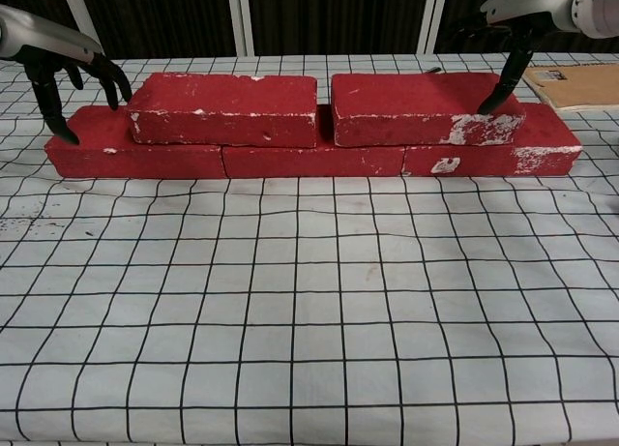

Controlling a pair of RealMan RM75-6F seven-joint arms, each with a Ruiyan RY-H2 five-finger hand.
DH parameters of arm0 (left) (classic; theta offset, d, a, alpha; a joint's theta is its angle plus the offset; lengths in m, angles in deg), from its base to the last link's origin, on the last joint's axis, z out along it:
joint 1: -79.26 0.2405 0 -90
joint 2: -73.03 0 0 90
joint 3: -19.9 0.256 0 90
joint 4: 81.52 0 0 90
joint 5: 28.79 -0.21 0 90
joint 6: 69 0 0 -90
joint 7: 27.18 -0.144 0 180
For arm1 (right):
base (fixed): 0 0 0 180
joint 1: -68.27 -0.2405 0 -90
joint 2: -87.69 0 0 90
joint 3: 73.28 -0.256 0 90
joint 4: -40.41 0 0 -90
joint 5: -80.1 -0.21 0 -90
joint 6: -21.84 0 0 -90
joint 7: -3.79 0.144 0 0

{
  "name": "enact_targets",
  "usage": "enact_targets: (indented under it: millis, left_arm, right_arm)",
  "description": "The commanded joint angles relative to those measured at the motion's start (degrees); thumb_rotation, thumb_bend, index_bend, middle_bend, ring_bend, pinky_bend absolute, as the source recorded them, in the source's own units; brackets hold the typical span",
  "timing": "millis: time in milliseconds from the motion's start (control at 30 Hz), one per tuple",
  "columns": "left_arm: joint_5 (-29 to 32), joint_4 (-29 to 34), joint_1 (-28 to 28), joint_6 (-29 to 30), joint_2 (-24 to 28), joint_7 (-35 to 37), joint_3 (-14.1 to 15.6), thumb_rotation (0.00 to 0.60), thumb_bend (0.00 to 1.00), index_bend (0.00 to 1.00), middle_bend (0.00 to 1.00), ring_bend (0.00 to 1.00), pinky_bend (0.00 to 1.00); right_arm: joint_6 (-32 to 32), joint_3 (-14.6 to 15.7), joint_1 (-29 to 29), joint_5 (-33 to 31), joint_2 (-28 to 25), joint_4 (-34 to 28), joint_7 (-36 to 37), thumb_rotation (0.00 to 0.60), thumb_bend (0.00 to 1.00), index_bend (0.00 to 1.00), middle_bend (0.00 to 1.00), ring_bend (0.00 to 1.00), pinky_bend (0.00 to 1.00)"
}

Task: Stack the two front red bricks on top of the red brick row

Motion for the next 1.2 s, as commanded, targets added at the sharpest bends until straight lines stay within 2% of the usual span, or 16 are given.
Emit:
enact_targets:
  millis: [33,1200]
  left_arm:
    - [0.1,0.3,-0.5,-0.4,-0.3,0.0,0.2,0.6,0.17,0.17,0.21,0.04,0.17]
    - [1.5,2.6,-3.6,0.3,-0.2,1.0,2.3,0.6,0.17,0.17,0.2,0.04,0.17]
  right_arm:
    - [0.0,0.0,0.1,0.0,0.0,0.0,0.1,0.6,0.0,0.02,0.04,0.0,0.08]
    - [-1.3,-0.1,1.5,-0.4,-0.8,-0.8,-0.3,0.6,0.0,0.02,0.04,0.0,0.08]
